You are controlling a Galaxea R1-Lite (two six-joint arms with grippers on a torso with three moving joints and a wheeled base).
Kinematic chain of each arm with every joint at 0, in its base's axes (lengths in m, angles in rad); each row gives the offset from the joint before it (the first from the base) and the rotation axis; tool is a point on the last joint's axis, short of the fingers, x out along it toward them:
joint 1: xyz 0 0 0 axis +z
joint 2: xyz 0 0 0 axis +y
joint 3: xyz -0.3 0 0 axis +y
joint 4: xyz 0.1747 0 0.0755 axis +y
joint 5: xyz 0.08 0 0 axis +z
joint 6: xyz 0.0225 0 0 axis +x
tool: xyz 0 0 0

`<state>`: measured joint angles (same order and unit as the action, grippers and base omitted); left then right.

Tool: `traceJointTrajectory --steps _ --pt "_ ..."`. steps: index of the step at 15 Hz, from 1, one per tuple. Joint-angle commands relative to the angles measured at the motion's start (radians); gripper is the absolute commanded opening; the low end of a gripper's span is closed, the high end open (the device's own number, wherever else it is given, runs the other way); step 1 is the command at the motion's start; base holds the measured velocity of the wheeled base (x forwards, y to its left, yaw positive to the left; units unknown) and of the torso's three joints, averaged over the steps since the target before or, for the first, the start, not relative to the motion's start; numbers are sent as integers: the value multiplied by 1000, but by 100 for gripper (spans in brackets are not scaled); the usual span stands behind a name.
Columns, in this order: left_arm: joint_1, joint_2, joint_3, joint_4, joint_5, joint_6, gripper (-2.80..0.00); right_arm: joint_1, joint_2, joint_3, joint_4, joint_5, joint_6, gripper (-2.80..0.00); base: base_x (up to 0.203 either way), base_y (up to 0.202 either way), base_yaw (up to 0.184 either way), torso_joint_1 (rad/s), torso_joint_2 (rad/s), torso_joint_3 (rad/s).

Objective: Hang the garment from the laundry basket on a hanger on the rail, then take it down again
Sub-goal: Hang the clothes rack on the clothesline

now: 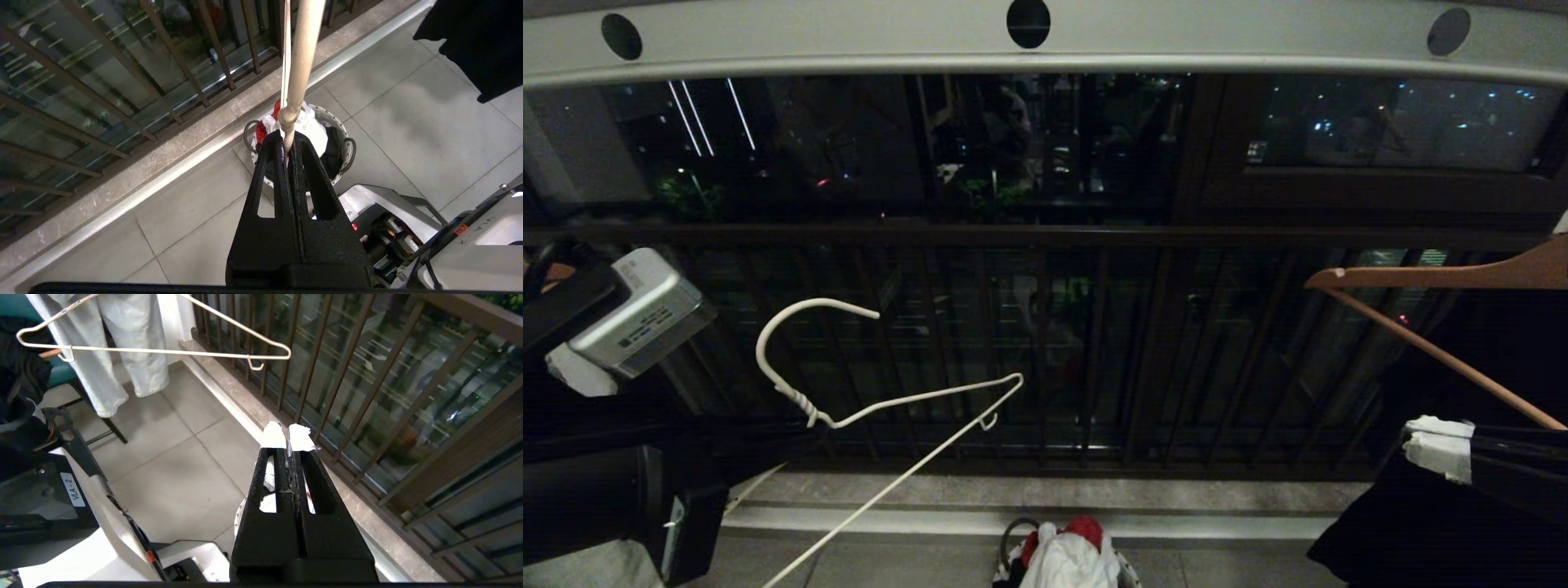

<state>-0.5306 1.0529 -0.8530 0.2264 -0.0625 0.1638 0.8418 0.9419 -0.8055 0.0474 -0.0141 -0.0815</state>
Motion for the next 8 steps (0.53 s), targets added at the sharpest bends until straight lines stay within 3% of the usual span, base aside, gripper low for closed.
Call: traceJointTrajectory --steps 1,5,8 --pt "-3 -33 -3 -1 4 1 -280 0 -5 2 0 0 -3 -280 0 0 0 0 0 0" --pt "-2 -151 -18 -6 64 -1 -280 -1 -8 -6 -18 -3 -5 -280 0 0 0 0 0 0" --pt "0 -212 -12 -10 71 -26 -280 -1 -6 -8 -47 -26 -7 -280 0 0 0 0 0 0"
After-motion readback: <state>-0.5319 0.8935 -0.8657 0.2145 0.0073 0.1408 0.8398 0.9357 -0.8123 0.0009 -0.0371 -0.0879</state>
